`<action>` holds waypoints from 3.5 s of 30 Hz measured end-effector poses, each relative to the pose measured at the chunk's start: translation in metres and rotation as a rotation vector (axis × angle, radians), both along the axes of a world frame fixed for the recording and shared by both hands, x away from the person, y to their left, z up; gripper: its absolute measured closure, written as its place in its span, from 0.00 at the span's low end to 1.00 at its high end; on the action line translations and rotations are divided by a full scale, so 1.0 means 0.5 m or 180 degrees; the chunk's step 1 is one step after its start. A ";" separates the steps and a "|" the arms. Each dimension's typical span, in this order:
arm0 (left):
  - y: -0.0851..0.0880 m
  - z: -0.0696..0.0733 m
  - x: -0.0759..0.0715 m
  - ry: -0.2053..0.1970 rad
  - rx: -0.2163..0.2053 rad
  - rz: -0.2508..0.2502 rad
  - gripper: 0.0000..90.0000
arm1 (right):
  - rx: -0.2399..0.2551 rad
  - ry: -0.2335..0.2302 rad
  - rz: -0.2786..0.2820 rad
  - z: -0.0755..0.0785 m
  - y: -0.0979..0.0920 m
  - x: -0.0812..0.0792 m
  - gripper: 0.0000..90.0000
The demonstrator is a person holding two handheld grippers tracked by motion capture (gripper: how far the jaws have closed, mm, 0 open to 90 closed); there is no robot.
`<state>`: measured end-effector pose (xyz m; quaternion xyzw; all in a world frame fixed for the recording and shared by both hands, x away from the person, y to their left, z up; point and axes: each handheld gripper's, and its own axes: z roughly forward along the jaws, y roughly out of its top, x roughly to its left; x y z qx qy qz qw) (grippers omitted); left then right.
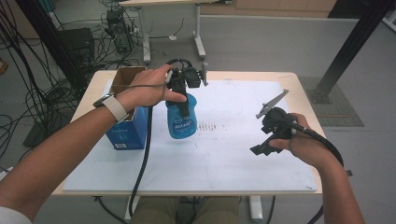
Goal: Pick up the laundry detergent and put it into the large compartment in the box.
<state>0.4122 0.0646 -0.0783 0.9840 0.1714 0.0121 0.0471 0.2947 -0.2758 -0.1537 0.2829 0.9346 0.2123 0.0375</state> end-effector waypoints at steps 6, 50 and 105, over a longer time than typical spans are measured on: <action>0.007 0.040 -0.003 0.0000 0.0019 0.0264 0.42 | -0.0009 -0.0009 0.0042 0.002 0.004 0.001 0.15; 0.112 0.243 0.005 0.0048 0.0084 0.2184 0.42 | 0.0052 -0.0218 0.0430 0.038 0.047 0.024 0.15; 0.248 0.307 0.008 0.0079 -0.0109 0.3172 0.42 | 0.0126 -0.0232 0.0615 0.023 0.044 0.058 0.15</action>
